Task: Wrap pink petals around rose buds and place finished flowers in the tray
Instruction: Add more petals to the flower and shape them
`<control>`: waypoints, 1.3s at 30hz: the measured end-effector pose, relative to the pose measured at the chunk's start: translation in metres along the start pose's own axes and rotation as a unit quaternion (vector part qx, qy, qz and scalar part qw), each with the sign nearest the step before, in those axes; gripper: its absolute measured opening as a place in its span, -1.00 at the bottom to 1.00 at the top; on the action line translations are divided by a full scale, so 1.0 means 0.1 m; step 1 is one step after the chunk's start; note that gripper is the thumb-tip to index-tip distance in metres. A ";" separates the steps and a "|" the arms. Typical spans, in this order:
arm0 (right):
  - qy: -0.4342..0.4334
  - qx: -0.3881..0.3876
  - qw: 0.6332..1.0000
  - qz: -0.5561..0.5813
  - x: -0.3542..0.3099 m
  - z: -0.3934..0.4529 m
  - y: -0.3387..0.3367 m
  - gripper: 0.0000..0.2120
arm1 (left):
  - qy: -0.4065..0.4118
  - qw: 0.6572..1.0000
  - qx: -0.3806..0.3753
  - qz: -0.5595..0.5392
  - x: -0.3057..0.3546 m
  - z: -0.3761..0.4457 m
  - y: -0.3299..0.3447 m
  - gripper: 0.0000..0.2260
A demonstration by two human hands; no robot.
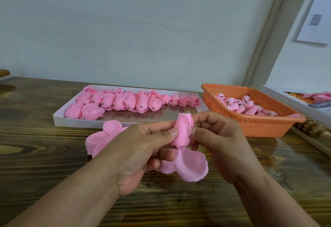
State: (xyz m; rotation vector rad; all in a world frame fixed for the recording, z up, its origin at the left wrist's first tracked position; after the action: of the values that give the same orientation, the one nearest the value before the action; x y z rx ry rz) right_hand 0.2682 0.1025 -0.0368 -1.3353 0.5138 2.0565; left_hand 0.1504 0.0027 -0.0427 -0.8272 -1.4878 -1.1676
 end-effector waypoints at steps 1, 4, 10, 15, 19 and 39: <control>-0.001 0.001 1.000 -0.004 0.00 0.00 0.00 -0.87 | 0.000 1.000 0.000 0.000 0.00 0.01 0.00 -0.77; -0.006 -0.005 1.000 -0.015 -0.02 -0.01 0.01 -0.81 | 0.000 1.000 0.018 0.002 -0.02 0.03 -0.02 -0.66; -0.052 -0.051 0.992 -0.099 -0.15 -0.04 0.02 -0.63 | -0.009 0.999 0.009 -0.035 -0.07 0.00 -0.02 -0.74; -0.075 -0.069 0.985 -0.142 -0.24 -0.05 0.00 -0.69 | -0.016 0.998 -0.010 -0.057 -0.05 -0.01 0.00 -0.80; -0.078 -0.050 0.987 -0.127 -0.22 -0.05 -0.01 -0.68 | -0.037 0.996 -0.006 -0.086 -0.06 -0.02 0.00 -0.87; -0.118 -0.010 0.954 -0.275 -0.27 -0.13 0.20 -0.53 | -0.004 0.997 0.030 -0.065 -0.09 -0.06 -0.01 -0.67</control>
State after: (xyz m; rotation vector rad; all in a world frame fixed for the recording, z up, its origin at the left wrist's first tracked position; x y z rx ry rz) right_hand 0.2711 0.0722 -0.0178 -1.0696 0.0051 1.7178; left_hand 0.1532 -0.0027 -0.0515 -0.7036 -1.5937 -1.2094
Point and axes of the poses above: each hand's wrist, its own z-axis towards the middle knuckle, its own y-axis out of the palm, x = y × z, the point moved 3 cm from there along z, towards the middle knuckle, and after that the axes turned 1 degree about y, right-handed, at the moved point
